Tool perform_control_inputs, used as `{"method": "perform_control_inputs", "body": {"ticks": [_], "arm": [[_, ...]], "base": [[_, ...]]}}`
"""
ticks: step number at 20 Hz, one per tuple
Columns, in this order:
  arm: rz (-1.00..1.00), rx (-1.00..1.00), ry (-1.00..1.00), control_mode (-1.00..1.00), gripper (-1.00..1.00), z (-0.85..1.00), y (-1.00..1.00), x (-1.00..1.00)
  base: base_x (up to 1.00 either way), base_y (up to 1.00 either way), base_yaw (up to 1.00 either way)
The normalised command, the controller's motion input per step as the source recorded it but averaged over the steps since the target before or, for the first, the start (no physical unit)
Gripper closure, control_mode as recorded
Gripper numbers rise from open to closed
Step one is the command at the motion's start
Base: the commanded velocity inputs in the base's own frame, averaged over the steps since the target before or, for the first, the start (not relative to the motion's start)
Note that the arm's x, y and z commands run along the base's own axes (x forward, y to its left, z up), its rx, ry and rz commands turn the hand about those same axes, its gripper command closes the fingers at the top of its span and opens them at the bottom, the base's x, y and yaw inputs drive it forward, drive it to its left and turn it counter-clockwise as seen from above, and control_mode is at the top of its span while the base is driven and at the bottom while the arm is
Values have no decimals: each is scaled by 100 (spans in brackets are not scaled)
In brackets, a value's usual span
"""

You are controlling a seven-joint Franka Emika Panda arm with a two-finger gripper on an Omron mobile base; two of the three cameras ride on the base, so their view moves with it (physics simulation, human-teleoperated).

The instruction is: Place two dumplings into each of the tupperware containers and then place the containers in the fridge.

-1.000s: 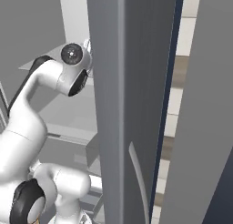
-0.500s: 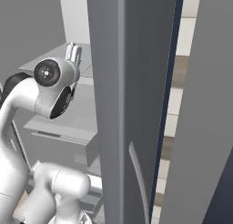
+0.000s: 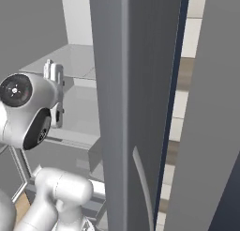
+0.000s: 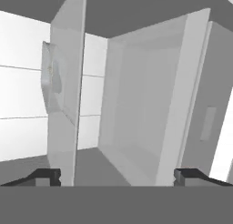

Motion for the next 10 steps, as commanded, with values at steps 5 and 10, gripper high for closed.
{"method": "perform_control_inputs", "body": {"ticks": [5,10], "arm": [[10,-29,41,-100,-100,0,27,-100],[5,-24,32,-100,-100,-5,-19,-31]], "base": [[0,0,0],[0,0,0]]}}
